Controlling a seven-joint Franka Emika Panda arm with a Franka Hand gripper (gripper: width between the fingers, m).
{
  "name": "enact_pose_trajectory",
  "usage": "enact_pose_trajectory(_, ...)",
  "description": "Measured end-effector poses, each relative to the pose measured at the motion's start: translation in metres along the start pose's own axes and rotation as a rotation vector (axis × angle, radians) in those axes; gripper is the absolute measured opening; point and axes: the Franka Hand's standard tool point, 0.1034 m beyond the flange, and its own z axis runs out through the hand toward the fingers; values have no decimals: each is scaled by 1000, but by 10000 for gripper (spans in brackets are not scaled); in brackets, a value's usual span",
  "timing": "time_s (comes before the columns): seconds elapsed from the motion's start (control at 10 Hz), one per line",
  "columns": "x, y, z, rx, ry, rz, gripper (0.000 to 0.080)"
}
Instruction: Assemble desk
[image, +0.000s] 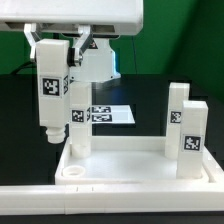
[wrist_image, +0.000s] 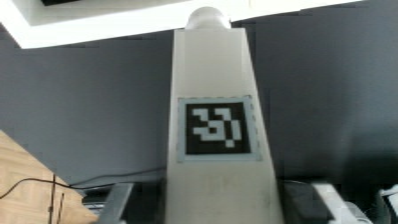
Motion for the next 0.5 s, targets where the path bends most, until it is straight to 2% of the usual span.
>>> enact_pose_trajectory(0.1, -1, 21, 0, -12, 4, -40, 290)
enact_pose_trajectory(0.3, 3, 42, -2, -1, 9, -74, 290)
enact_pose_trajectory(0.4, 1, 45, 1, 4, 9, -65, 290)
enact_pose_trajectory(0.5, -3, 33, 6, 13, 11, -73, 290)
